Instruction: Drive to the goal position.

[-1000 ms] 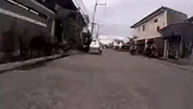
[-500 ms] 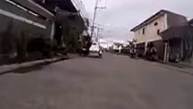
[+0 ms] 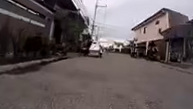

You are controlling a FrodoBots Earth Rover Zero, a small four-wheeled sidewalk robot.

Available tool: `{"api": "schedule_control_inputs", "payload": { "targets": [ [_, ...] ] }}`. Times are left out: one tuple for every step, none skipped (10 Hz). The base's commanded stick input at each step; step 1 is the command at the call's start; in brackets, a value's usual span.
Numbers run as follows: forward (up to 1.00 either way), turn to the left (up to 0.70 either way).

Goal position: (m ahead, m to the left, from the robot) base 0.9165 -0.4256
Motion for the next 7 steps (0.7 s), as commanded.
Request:
{"api": "schedule_control_inputs", "payload": {
  "targets": [
    [0.7, 0.0],
    [0.7, 0.0],
    [0.7, 0.0],
    [0.7, 0.0],
    [0.7, 0.0],
    [0.7, -0.1],
    [0.7, -0.2]
  ]
}}
